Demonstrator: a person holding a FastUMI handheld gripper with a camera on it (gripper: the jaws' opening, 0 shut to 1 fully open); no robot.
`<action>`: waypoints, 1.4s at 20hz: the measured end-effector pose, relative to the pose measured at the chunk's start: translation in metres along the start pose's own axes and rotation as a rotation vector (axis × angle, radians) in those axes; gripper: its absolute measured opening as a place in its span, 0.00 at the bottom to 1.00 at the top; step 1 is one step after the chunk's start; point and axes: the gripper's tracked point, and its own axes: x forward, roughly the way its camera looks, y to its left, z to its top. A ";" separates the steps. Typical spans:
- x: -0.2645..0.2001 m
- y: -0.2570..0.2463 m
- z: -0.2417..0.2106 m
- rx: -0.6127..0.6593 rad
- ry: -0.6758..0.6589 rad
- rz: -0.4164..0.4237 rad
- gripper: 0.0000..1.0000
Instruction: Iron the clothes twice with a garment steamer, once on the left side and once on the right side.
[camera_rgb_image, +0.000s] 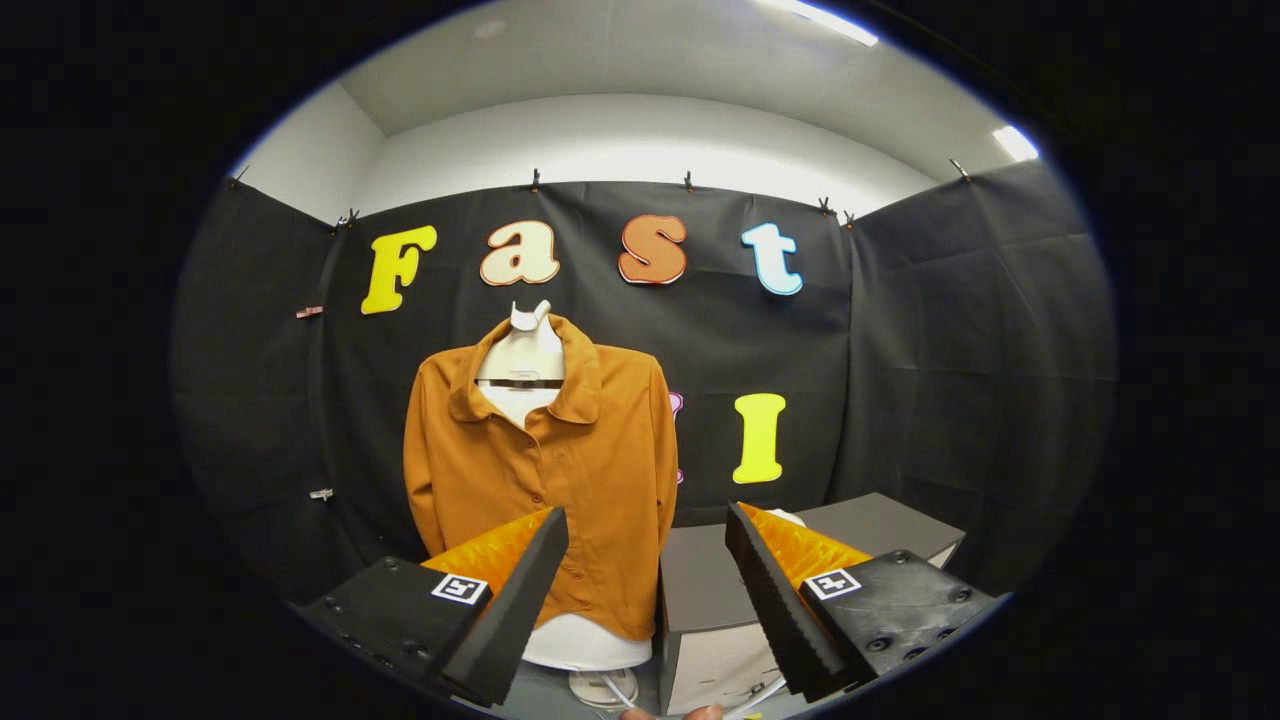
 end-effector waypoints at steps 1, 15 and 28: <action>0.001 -0.002 0.000 0.000 -0.001 -0.004 0.99; 0.058 -0.088 -0.014 -0.001 0.136 -0.064 0.98; 0.127 -0.198 -0.149 -0.009 0.672 -0.014 1.00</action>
